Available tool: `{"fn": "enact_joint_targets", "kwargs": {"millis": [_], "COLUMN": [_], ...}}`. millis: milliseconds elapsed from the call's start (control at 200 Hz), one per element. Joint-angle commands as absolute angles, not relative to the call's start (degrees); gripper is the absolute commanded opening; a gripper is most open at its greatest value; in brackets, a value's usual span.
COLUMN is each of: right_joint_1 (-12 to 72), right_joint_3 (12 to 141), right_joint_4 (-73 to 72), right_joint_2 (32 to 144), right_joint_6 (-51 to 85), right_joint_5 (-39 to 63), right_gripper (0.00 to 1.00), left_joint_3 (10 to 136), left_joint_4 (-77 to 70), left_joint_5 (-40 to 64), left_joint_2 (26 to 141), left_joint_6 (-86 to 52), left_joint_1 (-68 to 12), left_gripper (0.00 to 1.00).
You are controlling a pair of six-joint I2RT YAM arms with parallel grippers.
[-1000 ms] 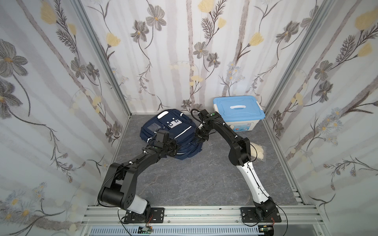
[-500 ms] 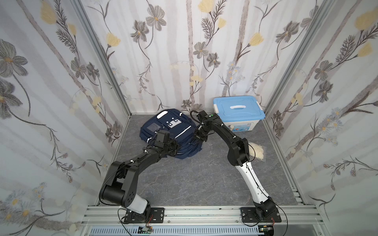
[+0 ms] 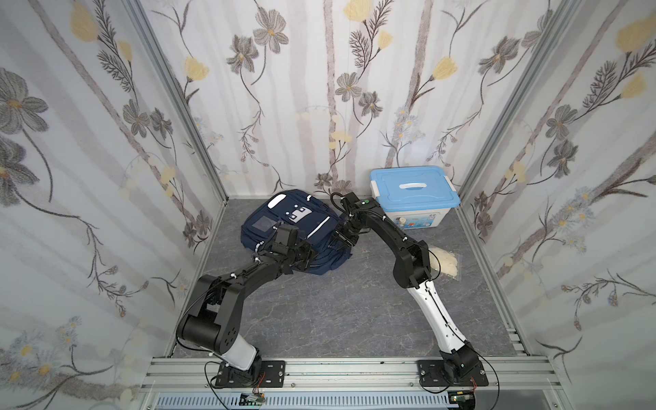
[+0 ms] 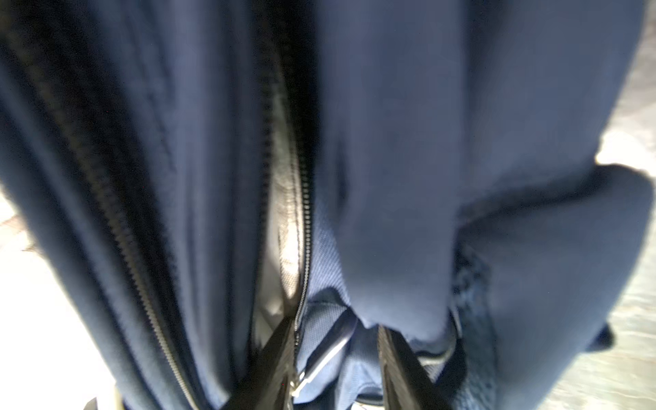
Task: Zip up the backpack
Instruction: Zip the zipper on the backpack.
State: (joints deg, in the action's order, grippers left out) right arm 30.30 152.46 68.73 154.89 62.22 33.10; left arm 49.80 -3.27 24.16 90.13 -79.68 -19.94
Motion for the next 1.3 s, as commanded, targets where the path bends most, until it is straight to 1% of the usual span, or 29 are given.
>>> {"fn": "enact_joint_targets", "kwargs": {"millis": [0, 175, 260, 355, 415, 520, 599, 709, 769, 849, 1154, 1294], "right_joint_1": [30.33, 29.58, 29.00, 29.00, 28.98, 28.99, 28.98, 28.94, 28.83, 28.41, 24.99, 23.50], "right_joint_3": [152.44, 152.48, 152.49, 152.49, 152.42, 152.41, 152.50, 152.23, 151.19, 148.45, 139.31, 138.13], "right_joint_4": [62.84, 62.50, 62.55, 62.55, 62.55, 62.49, 62.54, 62.71, 62.75, 62.79, 64.68, 68.54], "right_joint_2": [155.52, 155.62, 155.70, 155.55, 155.74, 156.34, 156.70, 156.56, 155.96, 154.21, 147.33, 145.57], "right_joint_6": [66.49, 69.76, 71.21, 72.35, 73.07, 73.81, 74.00, 73.32, 72.78, 71.82, 65.84, 61.40], "right_joint_5": [36.52, 38.93, 39.74, 40.90, 41.85, 42.50, 43.12, 43.87, 44.05, 43.44, 40.77, 38.88], "right_gripper": [0.37, 0.38, 0.34, 0.32, 0.28, 0.16, 0.14, 0.06, 0.05, 0.00, 0.00, 0.00], "left_joint_3": [50.10, 50.02, 49.97, 49.89, 50.00, 50.09, 50.01, 49.36, 48.83, 47.89, 43.53, 42.24], "left_joint_4": [-5.73, -5.04, -5.03, -4.40, -4.15, -4.04, -3.87, -3.85, -3.84, -3.49, -1.31, 4.36], "left_joint_5": [31.98, 31.73, 31.82, 31.60, 31.60, 31.65, 31.73, 31.85, 32.07, 32.26, 33.47, 33.91], "left_joint_2": [90.38, 90.49, 90.69, 90.62, 90.70, 90.85, 90.81, 90.80, 90.67, 90.18, 87.61, 85.61], "left_joint_6": [-77.94, -76.30, -75.81, -74.92, -74.49, -73.97, -73.68, -73.61, -73.57, -73.39, -71.93, -67.40], "left_joint_1": [-20.57, -20.74, -20.83, -20.83, -20.83, -20.83, -20.83, -20.69, -20.32, -19.38, -12.87, -8.76], "left_gripper": [0.00, 0.00, 0.00, 0.00, 0.00, 0.00, 0.00, 0.00, 0.00, 0.00, 0.00, 0.00]}}
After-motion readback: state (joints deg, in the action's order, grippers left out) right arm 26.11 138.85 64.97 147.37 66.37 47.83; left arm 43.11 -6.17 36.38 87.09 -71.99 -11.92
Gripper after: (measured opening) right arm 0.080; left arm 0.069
